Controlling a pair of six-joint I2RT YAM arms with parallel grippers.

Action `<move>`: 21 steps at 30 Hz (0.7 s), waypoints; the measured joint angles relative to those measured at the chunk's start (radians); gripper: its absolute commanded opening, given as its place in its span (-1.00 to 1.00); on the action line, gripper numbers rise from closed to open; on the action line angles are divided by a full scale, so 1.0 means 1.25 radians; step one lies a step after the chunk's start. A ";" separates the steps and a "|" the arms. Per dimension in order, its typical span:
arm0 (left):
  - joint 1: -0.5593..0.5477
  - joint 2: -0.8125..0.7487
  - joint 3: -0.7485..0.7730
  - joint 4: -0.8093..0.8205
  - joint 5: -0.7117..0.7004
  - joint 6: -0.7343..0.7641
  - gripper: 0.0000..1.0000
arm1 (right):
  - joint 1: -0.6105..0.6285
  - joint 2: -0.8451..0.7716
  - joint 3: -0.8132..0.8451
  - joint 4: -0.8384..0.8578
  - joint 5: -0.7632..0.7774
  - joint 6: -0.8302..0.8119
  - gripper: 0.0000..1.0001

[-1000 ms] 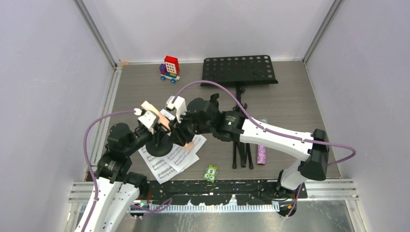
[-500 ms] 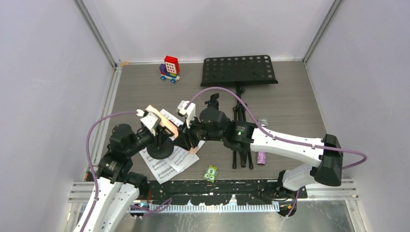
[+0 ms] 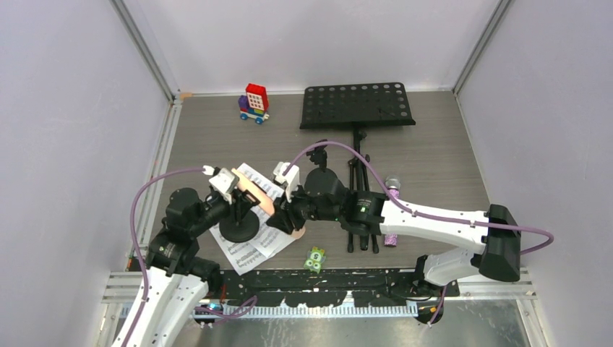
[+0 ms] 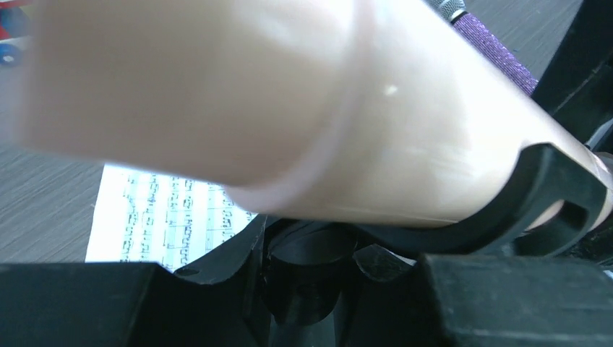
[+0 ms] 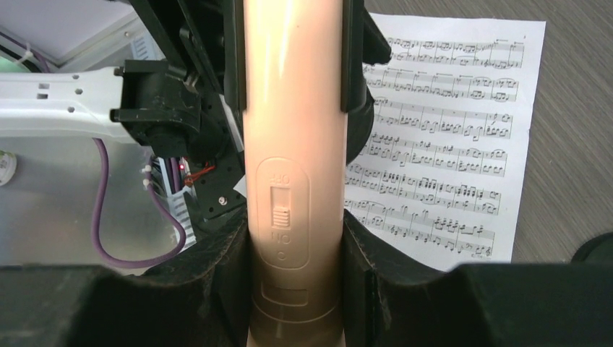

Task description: Pack up the instrument practice props

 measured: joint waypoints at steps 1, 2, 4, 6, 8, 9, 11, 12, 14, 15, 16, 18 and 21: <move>0.000 -0.004 0.000 -0.003 -0.006 -0.001 -1.00 | 0.004 -0.003 -0.005 -0.002 0.004 0.000 -0.99; 0.000 -0.008 0.000 -0.007 -0.013 -0.002 -1.00 | 0.007 -0.005 -0.010 -0.003 0.007 0.000 -0.99; 0.000 -0.015 0.000 -0.013 -0.023 -0.003 -1.00 | 0.014 -0.012 -0.020 -0.005 0.015 0.001 -0.99; 0.000 -0.017 0.000 -0.019 -0.031 -0.004 -1.00 | 0.020 -0.020 -0.033 -0.006 0.023 0.003 -0.99; 0.000 -0.017 0.000 -0.023 -0.038 -0.004 -1.00 | 0.025 -0.028 -0.045 -0.009 0.030 0.006 -0.99; 0.000 -0.017 0.000 -0.025 -0.044 -0.005 -1.00 | 0.027 -0.033 -0.051 -0.014 0.034 0.009 -0.99; 0.000 -0.017 0.000 -0.024 -0.056 -0.011 -1.00 | 0.032 -0.046 -0.063 -0.029 0.040 0.014 -0.99; 0.002 -0.017 0.000 -0.024 -0.060 -0.013 -1.00 | 0.035 -0.053 -0.069 -0.040 0.042 0.015 -0.99; 0.005 -0.017 0.000 -0.022 -0.089 -0.019 -1.00 | 0.041 -0.070 -0.083 -0.082 0.045 0.021 -0.99; 0.014 -0.017 0.000 -0.016 -0.117 -0.023 -1.00 | 0.045 -0.081 -0.095 -0.119 0.044 0.025 -0.99; 0.023 -0.018 0.000 -0.005 -0.142 -0.023 -1.00 | 0.050 -0.090 -0.112 -0.165 0.041 0.030 -0.99; 0.035 -0.022 0.000 0.020 -0.178 -0.023 -1.00 | 0.060 -0.093 -0.136 -0.223 0.037 0.038 -0.99; 0.037 -0.025 0.001 0.040 -0.205 -0.023 -1.00 | 0.071 -0.094 -0.164 -0.294 0.032 0.052 -0.99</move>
